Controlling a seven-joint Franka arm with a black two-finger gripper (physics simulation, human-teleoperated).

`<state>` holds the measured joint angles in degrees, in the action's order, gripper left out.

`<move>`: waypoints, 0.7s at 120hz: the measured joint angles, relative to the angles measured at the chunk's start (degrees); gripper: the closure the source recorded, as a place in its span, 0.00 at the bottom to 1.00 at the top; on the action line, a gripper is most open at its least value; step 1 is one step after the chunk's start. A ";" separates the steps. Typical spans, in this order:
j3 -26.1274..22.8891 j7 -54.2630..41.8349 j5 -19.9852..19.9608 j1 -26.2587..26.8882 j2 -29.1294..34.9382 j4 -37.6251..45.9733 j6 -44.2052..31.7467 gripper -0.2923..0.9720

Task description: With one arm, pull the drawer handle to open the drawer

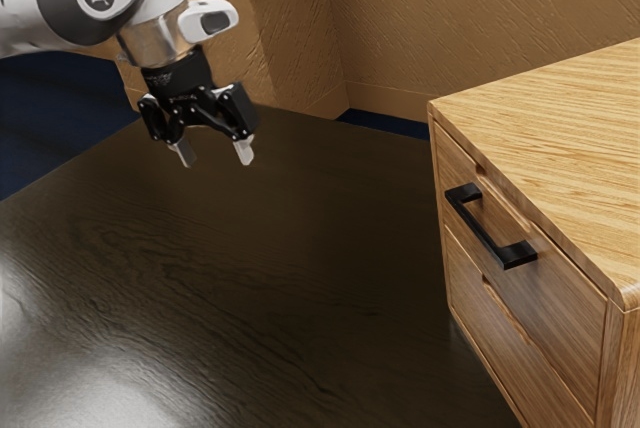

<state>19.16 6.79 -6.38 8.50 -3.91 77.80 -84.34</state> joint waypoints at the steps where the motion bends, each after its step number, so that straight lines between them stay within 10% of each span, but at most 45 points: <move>1: 0.01 -0.16 0.00 0.04 0.00 0.00 0.03 0.23; 84: -8.60 -4.94 -6.79 1.04 6.94 -6.98 4.59 0.23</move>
<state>10.56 1.86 -13.17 9.54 3.02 70.82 -79.75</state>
